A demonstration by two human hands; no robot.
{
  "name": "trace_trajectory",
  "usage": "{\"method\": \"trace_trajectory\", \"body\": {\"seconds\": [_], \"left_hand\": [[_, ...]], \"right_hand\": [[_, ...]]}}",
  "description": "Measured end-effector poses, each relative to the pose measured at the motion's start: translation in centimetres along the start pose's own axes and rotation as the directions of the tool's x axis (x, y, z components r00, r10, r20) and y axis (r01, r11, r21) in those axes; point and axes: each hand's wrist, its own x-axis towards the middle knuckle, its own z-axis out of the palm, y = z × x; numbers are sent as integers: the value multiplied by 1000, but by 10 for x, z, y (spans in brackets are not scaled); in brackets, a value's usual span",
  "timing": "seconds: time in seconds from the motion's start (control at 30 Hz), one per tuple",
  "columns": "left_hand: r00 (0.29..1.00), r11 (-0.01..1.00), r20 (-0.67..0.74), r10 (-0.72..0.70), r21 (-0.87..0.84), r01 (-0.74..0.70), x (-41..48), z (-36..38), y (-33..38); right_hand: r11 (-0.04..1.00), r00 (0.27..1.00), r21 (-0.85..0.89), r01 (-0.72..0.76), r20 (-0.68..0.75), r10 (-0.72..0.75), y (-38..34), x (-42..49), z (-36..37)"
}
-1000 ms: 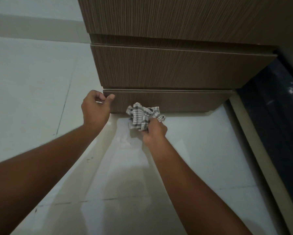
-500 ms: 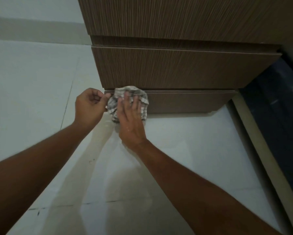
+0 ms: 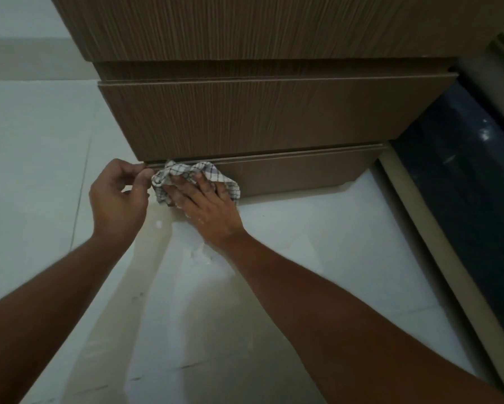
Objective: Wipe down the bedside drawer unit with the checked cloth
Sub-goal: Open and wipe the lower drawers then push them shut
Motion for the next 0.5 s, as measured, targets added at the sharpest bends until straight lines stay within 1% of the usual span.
{"method": "trace_trajectory", "body": {"seconds": [0.1,0.2,0.3,0.43,0.5], "left_hand": [[1000,1000,-17,-21,-22,20,-3,3,3],[1000,999,-11,-3,-49,2,-5,4,7],[1000,998,-20,-10,-65,8,-7,7,7],[998,996,-46,-35,-89,31,-9,12,8],[998,996,-58,-37,-89,32,-10,13,8]], "right_hand": [[995,995,-2,-97,-37,97,18,-15,5],[988,988,-23,-150,-31,150,39,-31,7],[973,973,-1,-231,-31,231,65,-45,4],[923,920,58,-380,-85,383,107,-60,0],[876,873,93,-474,-82,481,127,-66,-7]]}}
